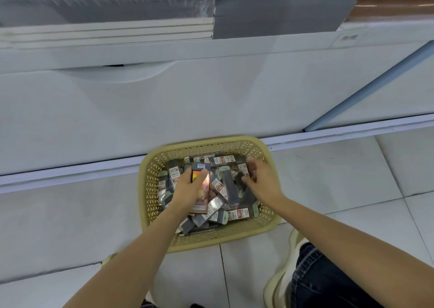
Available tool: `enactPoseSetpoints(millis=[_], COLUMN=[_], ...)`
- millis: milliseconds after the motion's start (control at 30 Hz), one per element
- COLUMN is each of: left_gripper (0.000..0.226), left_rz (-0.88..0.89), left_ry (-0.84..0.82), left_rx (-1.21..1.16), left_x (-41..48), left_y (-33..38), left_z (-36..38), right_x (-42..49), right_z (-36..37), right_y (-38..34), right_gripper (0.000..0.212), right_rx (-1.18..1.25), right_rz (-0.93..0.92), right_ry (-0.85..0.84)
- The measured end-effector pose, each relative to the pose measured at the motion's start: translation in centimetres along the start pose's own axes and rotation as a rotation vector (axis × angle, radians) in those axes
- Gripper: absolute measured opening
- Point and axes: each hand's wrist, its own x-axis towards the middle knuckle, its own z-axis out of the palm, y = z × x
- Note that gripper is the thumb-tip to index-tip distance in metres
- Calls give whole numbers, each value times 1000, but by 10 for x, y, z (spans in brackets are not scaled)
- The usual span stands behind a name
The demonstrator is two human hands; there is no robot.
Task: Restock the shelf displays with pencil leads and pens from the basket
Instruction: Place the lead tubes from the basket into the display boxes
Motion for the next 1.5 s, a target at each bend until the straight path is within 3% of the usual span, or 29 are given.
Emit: enactPoseSetpoints(millis=[100,267,433,567,700,900,967,1067,1233,1400,1500], left_gripper=[29,28,13,13,26,63,54,19,26,16,5], left_rz=[-19,-74,-93,-101,-114,-19,16,74,10,-38,-44], left_ry=[-21,-47,-90,-94,-96,-77,-53,55,198,189,189], left_rx=[19,29,31,27,-12,-84,-79,-37,-158,-238,-305], left_x=[-4,-8,-10,-11,-12,-15,-17,-19,-20,-22,-22], left_y=[-5,-11,-11,-9,-6,12,19,21,16,12,13], left_z=[-9,-14,-15,-14,-14,6,17,18,-5,-5,5], right_x=[-9,-5,3,7,17,21,14,8,7,-7,-13], right_z=[17,11,-5,-9,-26,-52,-44,-34,-33,-25,-9], right_y=[4,-2,-8,-12,-22,-56,-63,-62,-44,-39,-49], right_gripper=[60,55,28,27,24,21,25,22,11,11,14], right_rx=[-67,-213,-499,-531,-441,40,63,92,54,327,319], right_rz=[37,-52,-120,-199,-261,-310,-323,-318,-227,19,100], right_ry=[-133,-242,-404,-498,-454,-477,-491,-423,-331,-573,-610])
